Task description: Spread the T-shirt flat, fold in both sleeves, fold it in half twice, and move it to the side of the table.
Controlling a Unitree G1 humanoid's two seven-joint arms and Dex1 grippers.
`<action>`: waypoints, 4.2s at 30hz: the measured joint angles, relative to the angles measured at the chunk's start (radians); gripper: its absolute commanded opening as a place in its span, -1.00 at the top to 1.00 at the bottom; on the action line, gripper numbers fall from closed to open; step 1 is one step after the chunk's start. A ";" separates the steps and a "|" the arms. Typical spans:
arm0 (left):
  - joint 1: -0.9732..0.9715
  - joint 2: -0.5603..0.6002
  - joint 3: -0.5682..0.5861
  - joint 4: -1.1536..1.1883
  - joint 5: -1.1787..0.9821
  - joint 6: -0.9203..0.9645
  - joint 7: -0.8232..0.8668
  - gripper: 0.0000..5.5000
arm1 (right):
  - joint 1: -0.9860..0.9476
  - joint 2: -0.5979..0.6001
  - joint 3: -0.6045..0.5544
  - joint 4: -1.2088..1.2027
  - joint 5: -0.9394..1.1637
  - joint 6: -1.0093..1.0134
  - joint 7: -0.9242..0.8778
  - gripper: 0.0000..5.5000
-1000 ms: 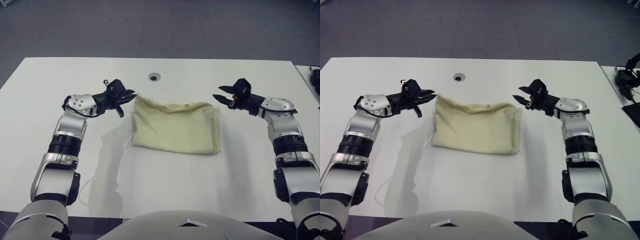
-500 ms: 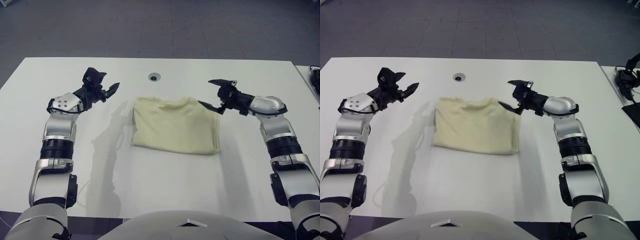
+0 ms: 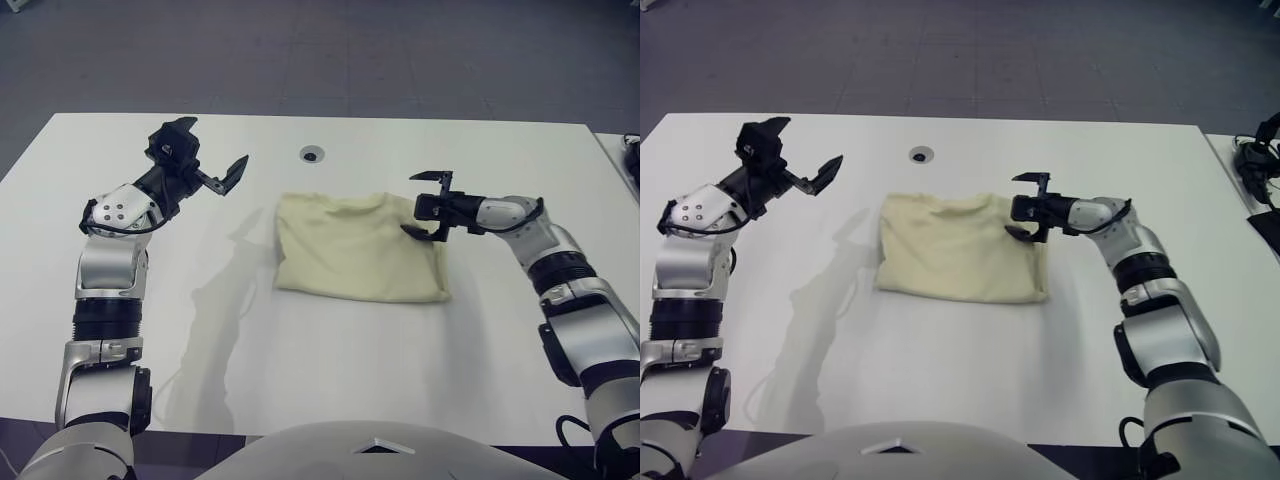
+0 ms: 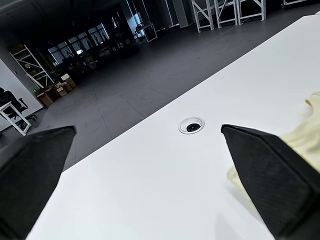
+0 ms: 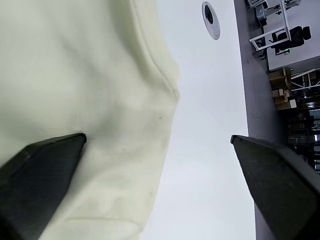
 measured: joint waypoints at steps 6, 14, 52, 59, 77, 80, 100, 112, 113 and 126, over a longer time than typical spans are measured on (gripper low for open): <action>0.076 0.005 0.038 -0.112 -0.019 0.008 0.004 -0.96 | 0.273 -0.323 -0.038 -0.398 0.077 0.030 0.189 -0.96; 0.135 0.007 0.047 -0.297 -0.057 0.078 0.004 -0.96 | 0.676 -0.519 -0.098 -1.101 0.261 0.284 0.386 -0.96; 0.715 0.303 -0.001 -0.519 -0.026 -0.206 -0.431 -0.96 | 1.274 -0.179 -0.539 -1.415 0.628 0.288 0.386 -0.96; 0.798 0.375 -0.031 -0.537 0.066 -0.328 -0.490 -0.89 | 1.375 -0.195 -0.527 -1.332 0.491 0.109 0.407 -0.96; 0.812 0.364 -0.235 -0.551 0.146 -0.390 -0.492 0.23 | 1.297 -0.233 -0.337 -1.267 0.256 -0.054 0.273 -0.12; 0.820 0.367 -0.241 -0.562 0.119 -0.375 -0.501 0.43 | 1.300 -0.238 -0.322 -1.269 0.246 -0.053 0.258 0.07; 0.817 0.405 -0.190 -0.606 0.028 -0.318 -0.501 0.55 | 1.265 -0.273 -0.216 -1.269 0.218 -0.021 0.226 0.99; 0.781 0.426 -0.183 -0.566 0.014 -0.307 -0.528 -0.15 | 1.253 -0.287 -0.204 -1.259 0.222 -0.021 0.210 0.99; 0.763 0.422 -0.195 -0.549 0.036 -0.320 -0.523 -0.21 | 1.253 -0.288 -0.203 -1.258 0.223 -0.021 0.209 0.99; 0.677 0.333 -0.374 -0.456 0.229 -0.550 -0.416 -0.57 | 1.244 -0.303 -0.188 -1.253 0.227 -0.023 0.194 0.99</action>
